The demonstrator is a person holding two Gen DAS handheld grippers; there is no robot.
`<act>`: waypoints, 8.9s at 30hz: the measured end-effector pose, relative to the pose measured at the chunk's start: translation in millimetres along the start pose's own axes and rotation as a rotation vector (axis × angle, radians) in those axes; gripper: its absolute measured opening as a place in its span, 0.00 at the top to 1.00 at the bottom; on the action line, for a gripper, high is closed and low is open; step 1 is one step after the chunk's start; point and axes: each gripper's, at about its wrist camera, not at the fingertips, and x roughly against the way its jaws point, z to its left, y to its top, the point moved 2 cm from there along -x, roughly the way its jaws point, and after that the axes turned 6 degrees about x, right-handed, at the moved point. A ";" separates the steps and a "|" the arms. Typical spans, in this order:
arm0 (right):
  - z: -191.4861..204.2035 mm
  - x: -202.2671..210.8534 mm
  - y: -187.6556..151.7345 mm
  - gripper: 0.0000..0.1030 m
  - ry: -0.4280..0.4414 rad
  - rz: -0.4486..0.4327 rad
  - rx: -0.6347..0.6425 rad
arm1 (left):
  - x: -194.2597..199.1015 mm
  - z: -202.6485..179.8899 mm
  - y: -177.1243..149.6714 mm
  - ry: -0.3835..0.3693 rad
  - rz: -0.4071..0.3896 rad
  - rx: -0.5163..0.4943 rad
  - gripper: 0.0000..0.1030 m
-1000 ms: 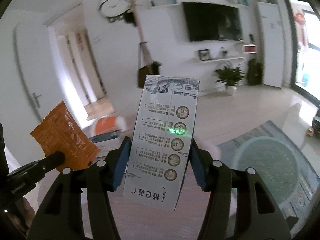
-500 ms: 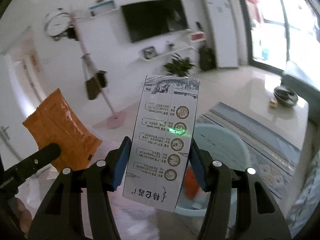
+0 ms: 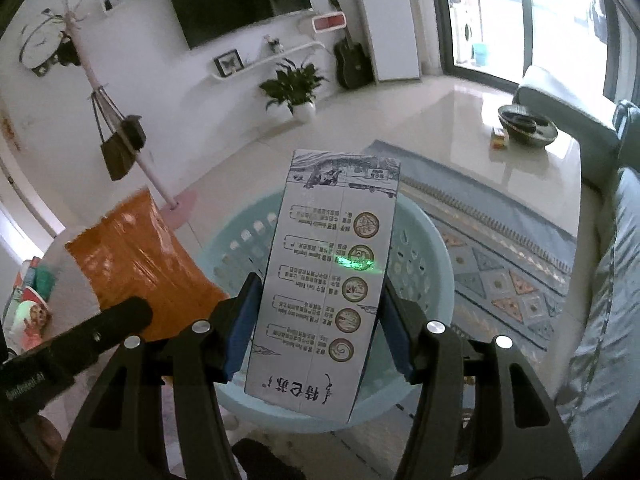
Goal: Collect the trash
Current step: 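Carry packet and card box over the blue basket and release both, then grasp the white milk bottle with the left gripper while the right grasps the red-and-white paper cup, then carry bottle and cup over the blue basket and open both grippers, then move both tools back over the table toward the pink packet, then grasp the white card box with the left gripper while the right grasps the pink packet, then carry card box and pink packet over the blue basket and release both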
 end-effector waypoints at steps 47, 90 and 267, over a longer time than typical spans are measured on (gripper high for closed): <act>276.5 92.8 -28.0 0.31 0.413 -0.213 0.462 | 334.0 165.4 -91.7 0.606 -0.631 0.371 0.15; 313.6 66.0 -38.7 0.64 0.583 -0.164 0.420 | 314.9 210.5 -120.5 0.480 -0.629 0.549 0.46; 276.5 67.5 -61.7 0.56 0.454 -0.009 0.600 | 222.2 172.9 -53.3 0.567 -0.177 0.111 0.47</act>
